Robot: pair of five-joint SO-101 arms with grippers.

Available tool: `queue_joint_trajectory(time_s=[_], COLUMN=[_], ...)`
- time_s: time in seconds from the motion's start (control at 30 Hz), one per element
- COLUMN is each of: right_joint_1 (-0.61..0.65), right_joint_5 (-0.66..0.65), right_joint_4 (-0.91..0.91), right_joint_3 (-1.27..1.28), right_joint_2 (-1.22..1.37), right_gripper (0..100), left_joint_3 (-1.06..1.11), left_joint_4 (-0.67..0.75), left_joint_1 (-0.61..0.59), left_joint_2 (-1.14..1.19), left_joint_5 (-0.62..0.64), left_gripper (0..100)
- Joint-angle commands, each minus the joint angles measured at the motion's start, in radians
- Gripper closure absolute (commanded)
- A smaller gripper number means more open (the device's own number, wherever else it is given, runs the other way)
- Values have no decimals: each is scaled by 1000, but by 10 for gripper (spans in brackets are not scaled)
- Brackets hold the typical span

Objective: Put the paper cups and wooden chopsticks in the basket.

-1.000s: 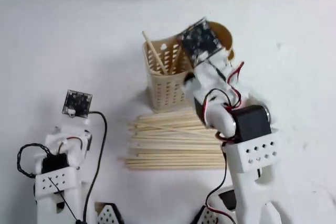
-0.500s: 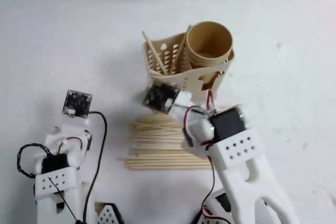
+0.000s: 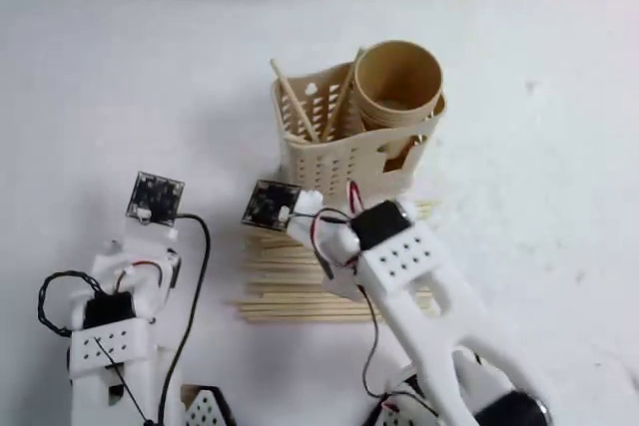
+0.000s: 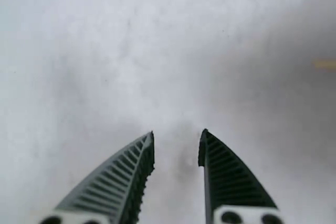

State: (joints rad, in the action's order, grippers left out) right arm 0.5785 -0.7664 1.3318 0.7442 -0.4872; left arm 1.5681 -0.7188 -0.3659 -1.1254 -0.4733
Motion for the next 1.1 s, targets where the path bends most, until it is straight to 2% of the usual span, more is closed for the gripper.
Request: queue_joint_trajectory(time_s=[0.0,0.1,0.27,0.53,0.97,1.07], right_joint_1=[24,56,117,220,168,166], right_joint_5=[-63,-106,-110,-109,-109,-109], right_joint_4=[-96,-177,-272,-234,-421,-426], right_joint_3=[37,121,207,245,353,354], right_joint_2=[50,54,61,62,65,65], right_gripper=[897,915,860,854,855,901], left_joint_3=[-5,-5,-5,-5,-5,-5], left_joint_4=[15,15,15,15,12,12], left_joint_1=[13,13,13,15,15,15], left_joint_2=[-18,-18,-18,-18,-18,-18], left_joint_5=[-11,-11,-11,-11,-11,-11], left_gripper=[845,845,845,845,845,845])
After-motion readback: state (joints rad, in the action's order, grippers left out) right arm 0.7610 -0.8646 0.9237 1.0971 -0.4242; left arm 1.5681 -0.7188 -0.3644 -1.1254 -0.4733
